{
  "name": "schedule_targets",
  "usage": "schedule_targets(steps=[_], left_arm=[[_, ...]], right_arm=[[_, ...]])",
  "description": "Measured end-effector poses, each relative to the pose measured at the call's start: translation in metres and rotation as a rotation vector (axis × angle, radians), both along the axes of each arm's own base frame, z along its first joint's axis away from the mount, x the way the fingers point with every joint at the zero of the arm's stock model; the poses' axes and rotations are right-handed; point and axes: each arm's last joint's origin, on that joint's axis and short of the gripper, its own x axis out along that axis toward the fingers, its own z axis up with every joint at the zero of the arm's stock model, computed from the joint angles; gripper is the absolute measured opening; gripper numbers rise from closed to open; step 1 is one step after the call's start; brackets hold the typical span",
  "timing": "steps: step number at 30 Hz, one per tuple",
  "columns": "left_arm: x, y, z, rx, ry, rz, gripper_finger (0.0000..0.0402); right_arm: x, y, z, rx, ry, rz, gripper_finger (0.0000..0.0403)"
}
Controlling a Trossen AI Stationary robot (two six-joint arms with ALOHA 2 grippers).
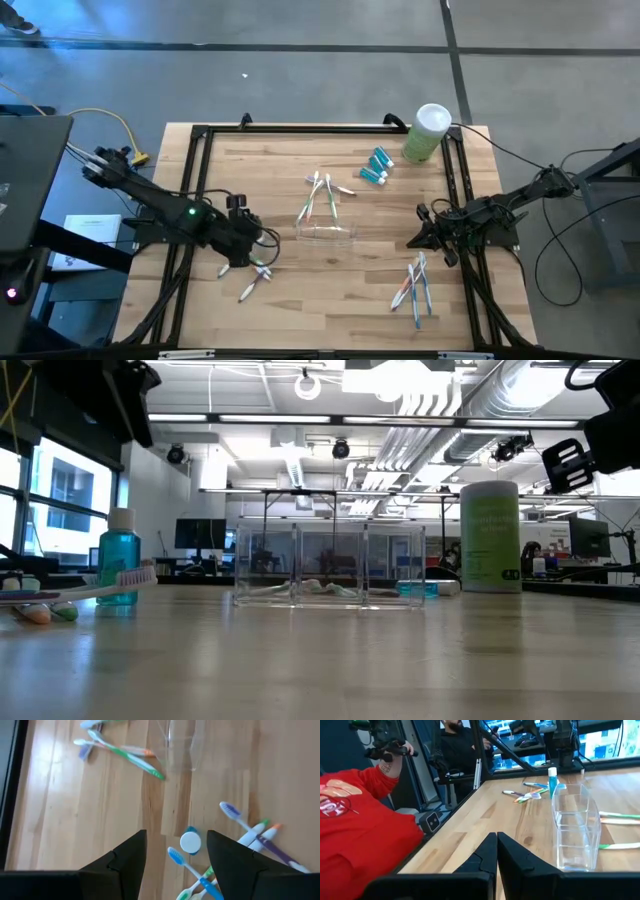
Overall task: Pick & Place toothbrushing station
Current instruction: Put the mouthwash into the center of the transparent organizer
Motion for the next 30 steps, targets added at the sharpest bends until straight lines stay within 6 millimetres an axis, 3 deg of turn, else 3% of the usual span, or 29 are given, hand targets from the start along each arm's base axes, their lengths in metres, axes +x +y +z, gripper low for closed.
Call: schedule_targets(steps=[13, 22, 30], left_arm=[[0.022, -0.012, -0.032, 0.025, 0.130, 0.038, 0.0198], [0.021, -0.013, -0.033, -0.066, 0.160, 0.047, 0.0198], [0.026, -0.002, -0.034, -0.126, 0.177, 0.110, 0.0198]], right_arm=[[0.001, -0.004, 0.000, -0.081, -0.027, -0.131, 0.0003], [0.002, -0.005, -0.001, -0.089, -0.019, -0.176, 0.0003], [0.001, -0.005, -0.001, -0.090, -0.016, -0.176, 0.0003]])
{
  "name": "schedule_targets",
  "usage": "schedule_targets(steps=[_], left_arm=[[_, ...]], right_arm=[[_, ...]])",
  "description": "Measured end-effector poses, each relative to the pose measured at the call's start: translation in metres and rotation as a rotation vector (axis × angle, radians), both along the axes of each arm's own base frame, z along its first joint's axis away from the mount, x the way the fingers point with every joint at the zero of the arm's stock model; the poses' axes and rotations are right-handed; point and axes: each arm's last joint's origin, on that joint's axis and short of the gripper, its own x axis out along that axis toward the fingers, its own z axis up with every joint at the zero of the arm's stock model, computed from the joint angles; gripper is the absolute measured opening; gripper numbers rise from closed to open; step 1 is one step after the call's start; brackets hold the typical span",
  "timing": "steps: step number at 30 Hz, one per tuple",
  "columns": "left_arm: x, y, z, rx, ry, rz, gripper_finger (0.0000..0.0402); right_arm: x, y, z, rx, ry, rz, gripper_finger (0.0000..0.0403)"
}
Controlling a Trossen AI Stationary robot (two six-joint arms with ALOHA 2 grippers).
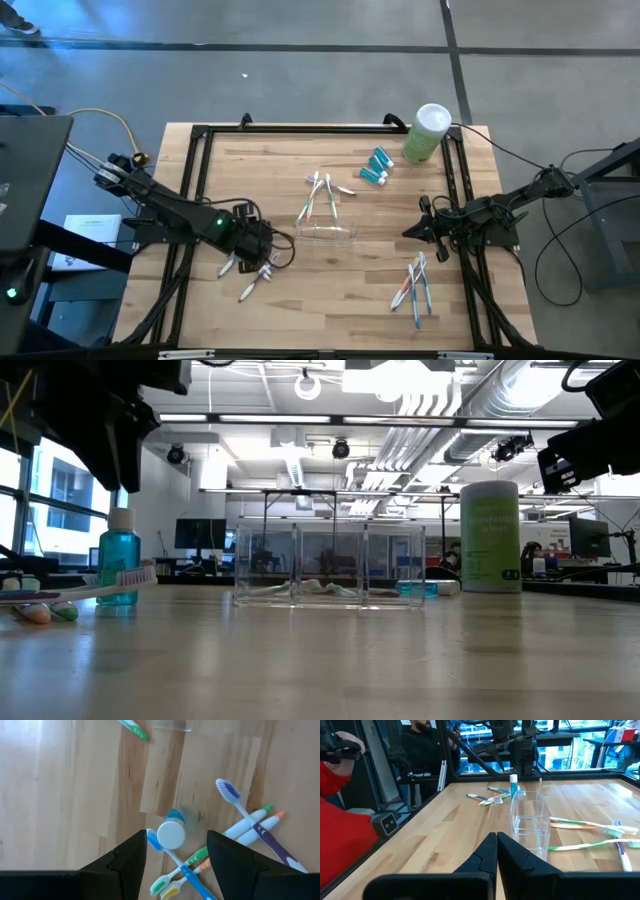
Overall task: Pick & Place toothbrushing station
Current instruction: Put the mouthwash into the center of the transparent organizer
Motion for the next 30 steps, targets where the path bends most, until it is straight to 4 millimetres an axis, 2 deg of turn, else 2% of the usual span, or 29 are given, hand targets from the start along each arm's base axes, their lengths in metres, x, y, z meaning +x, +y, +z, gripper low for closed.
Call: schedule_targets(steps=[11, 30], left_arm=[[0.007, 0.017, -0.001, -0.105, 0.040, 0.066, 0.0198], [0.008, 0.017, -0.001, -0.096, 0.023, 0.069, 0.0198]], right_arm=[[0.000, 0.000, 0.000, -0.001, 0.001, 0.000, 0.0003], [0.000, 0.000, 0.000, -0.001, 0.002, 0.000, 0.0003]])
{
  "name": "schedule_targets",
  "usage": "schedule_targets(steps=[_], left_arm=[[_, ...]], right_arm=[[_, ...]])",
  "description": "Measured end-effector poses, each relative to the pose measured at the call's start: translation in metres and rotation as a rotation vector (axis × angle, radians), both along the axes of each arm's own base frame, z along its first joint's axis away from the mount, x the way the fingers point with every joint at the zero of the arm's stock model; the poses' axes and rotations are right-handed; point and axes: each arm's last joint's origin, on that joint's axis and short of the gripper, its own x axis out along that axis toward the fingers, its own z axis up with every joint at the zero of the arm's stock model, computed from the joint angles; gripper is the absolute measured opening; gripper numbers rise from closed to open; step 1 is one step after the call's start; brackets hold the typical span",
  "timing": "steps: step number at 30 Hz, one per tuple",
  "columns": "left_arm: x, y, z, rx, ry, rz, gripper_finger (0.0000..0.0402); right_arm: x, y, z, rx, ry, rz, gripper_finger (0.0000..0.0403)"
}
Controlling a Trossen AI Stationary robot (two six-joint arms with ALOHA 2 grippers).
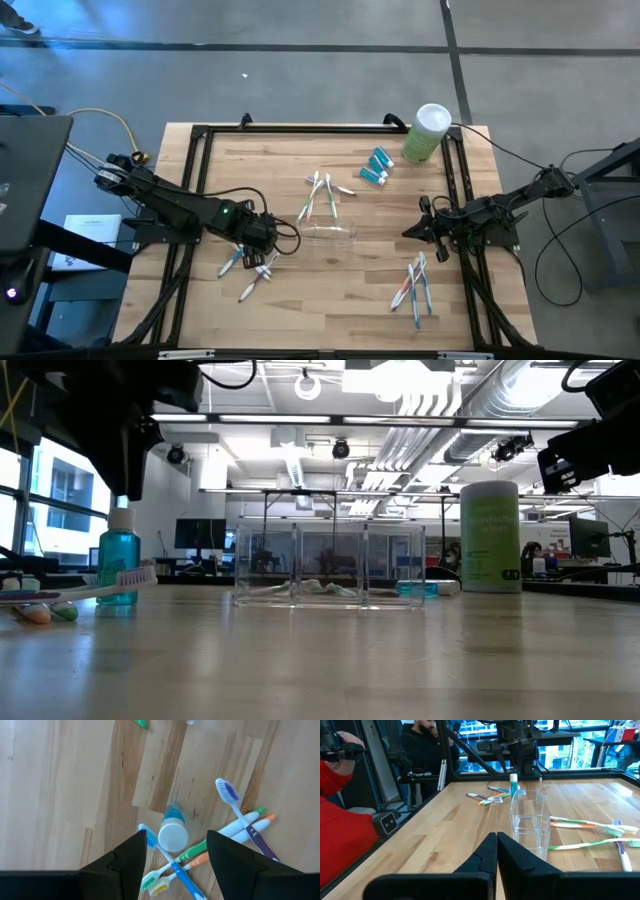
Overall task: Pick & Place toothbrushing station
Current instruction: Put the mouthwash into the center of the transparent organizer
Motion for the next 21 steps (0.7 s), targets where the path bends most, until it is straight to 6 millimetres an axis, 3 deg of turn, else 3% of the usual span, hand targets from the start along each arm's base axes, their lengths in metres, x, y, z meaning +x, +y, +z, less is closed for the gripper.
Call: schedule_targets(steps=[21], left_arm=[[0.0027, 0.0010, -0.0068, -0.009, 0.001, -0.003, 0.0198]], right_arm=[[0.0000, 0.0000, -0.0002, -0.001, 0.002, 0.001, 0.0003]])
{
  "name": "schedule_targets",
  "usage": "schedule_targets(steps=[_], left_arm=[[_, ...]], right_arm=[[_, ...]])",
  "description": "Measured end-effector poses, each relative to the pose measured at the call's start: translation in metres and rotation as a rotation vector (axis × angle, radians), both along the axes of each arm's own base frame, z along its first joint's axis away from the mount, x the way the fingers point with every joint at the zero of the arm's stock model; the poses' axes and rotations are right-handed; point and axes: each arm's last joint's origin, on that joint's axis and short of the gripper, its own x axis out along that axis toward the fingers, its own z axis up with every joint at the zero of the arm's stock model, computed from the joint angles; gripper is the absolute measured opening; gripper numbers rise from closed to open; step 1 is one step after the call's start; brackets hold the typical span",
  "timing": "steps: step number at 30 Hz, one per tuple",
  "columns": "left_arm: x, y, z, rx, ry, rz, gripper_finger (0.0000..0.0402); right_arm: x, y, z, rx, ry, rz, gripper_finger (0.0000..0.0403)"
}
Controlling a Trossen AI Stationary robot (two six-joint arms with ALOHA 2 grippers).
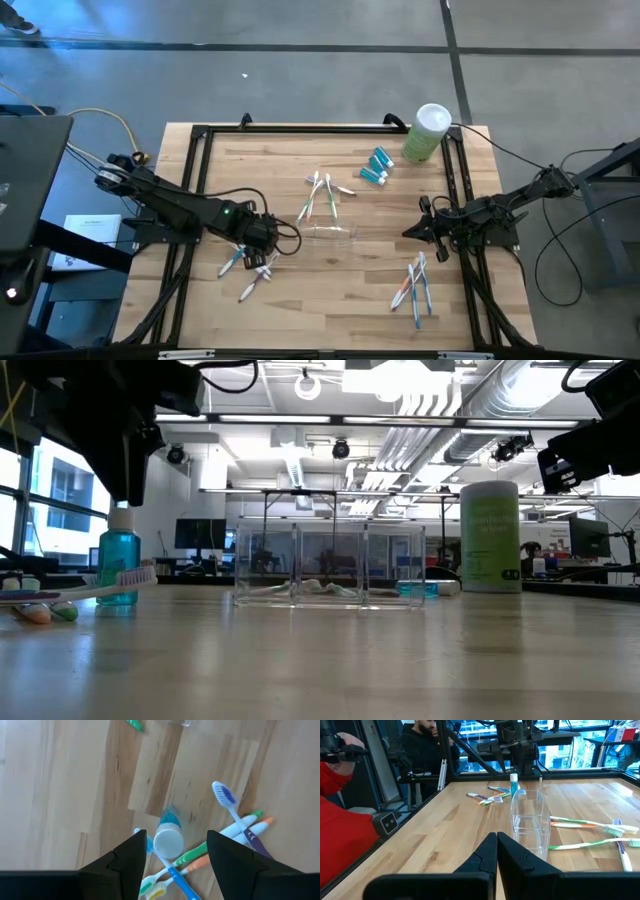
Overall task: Pick & Place toothbrushing station
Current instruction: Put the mouthwash into the center of the transparent organizer
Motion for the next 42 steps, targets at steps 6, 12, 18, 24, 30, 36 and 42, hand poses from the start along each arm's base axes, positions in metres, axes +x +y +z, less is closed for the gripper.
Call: schedule_targets(steps=[6, 12, 18, 24, 30, 36, 42], left_arm=[[0.004, -0.001, -0.008, 0.019, 0.036, -0.020, 0.0198], [0.010, -0.003, -0.022, 0.024, 0.094, -0.028, 0.0198], [0.016, -0.005, -0.035, 0.047, 0.150, -0.047, 0.0197], [0.022, -0.004, -0.048, 0.063, 0.197, -0.060, 0.0169], [0.026, -0.003, -0.054, 0.071, 0.214, -0.074, 0.0110], [0.026, -0.003, -0.054, 0.071, 0.214, -0.073, 0.0080], [0.028, -0.004, -0.041, 0.062, 0.237, -0.068, 0.0082]], right_arm=[[0.000, 0.000, 0.000, 0.000, 0.000, 0.000, 0.0003], [0.000, 0.000, 0.000, 0.000, 0.001, 0.000, 0.0003], [0.000, 0.000, 0.000, 0.000, 0.001, 0.000, 0.0003], [0.000, 0.000, 0.000, 0.000, 0.001, 0.000, 0.0003], [0.000, 0.000, 0.000, -0.001, 0.003, 0.000, 0.0003], [0.000, 0.000, 0.000, 0.003, 0.004, 0.000, 0.0003], [0.000, 0.000, 0.000, 0.001, 0.004, 0.000, 0.0003]])
